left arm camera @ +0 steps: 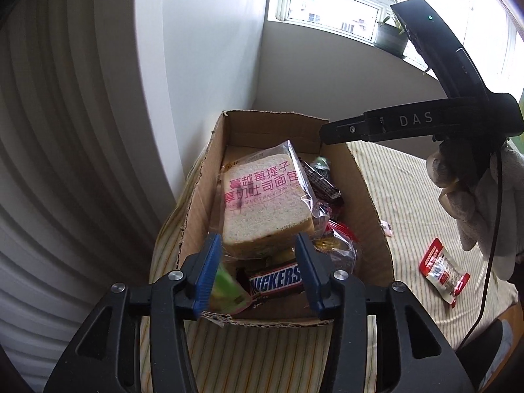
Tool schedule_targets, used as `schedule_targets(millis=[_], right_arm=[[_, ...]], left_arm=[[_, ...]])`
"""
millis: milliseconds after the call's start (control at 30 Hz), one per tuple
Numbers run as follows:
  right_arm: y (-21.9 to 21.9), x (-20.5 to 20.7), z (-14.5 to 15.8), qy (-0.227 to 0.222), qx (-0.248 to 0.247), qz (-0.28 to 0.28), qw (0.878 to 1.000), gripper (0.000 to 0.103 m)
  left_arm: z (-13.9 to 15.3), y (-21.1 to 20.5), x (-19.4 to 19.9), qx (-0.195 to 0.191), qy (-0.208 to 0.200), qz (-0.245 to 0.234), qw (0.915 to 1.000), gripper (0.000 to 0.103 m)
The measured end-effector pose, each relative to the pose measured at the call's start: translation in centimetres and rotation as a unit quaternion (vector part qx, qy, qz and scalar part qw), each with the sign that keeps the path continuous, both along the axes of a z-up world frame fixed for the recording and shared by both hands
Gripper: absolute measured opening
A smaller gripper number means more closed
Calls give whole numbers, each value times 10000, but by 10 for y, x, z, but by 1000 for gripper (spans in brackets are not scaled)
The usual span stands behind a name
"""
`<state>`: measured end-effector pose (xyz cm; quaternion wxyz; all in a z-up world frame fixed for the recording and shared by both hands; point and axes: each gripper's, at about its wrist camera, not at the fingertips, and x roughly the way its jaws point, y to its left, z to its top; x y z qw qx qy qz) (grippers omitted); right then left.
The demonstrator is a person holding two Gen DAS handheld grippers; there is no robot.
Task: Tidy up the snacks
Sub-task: 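Carry both green candies into the box and open both grippers, then move the right gripper to the pink candy while the left moves to the red-and-white packet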
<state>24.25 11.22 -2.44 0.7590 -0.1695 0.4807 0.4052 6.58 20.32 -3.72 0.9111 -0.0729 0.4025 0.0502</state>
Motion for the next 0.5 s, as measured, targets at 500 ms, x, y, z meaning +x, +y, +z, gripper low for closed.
schedule_targets(millis=[500], right_arm=[[-86,-4,18,-106,-32,-248,9996,82]], left_arm=[[13,-37,-8,-56,-175,-335,9993,45]])
